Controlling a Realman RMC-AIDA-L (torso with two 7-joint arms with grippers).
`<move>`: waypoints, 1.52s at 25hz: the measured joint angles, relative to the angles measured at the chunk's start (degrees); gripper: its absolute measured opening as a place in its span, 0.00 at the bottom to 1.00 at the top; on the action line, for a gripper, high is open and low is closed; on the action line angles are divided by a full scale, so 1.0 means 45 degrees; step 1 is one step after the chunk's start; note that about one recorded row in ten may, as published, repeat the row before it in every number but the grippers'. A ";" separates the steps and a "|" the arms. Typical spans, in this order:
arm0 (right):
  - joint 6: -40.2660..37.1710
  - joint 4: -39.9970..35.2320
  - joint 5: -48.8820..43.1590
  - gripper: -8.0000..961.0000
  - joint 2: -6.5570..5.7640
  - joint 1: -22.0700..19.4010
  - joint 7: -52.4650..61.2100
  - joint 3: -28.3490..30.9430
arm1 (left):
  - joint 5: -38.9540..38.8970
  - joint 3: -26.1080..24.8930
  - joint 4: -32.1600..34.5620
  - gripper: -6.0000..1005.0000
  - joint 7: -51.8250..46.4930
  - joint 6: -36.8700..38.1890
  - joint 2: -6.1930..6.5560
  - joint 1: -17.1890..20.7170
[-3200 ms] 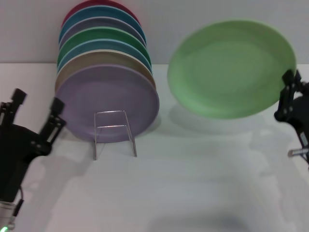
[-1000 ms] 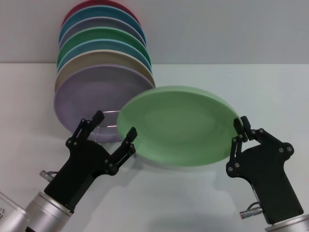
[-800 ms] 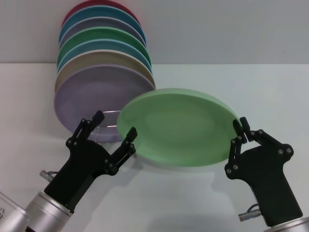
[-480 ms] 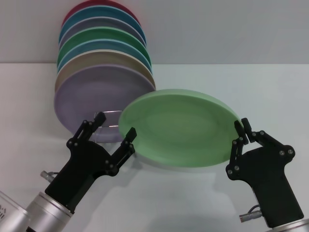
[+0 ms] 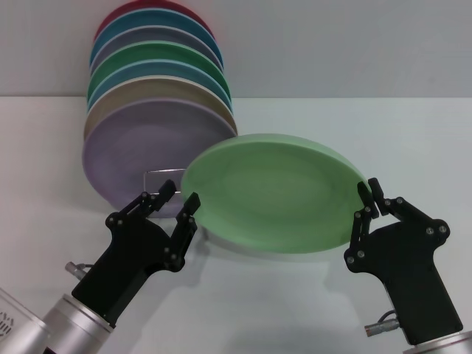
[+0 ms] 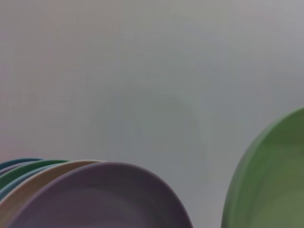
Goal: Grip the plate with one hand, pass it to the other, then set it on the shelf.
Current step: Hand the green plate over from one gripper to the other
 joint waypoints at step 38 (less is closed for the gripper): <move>0.0185 -0.0002 -0.0001 0.12 0.0001 0.0141 0.0110 -0.0047 | 0.0000 0.0002 -0.0039 0.17 -0.0031 -0.0315 0.0001 -0.0169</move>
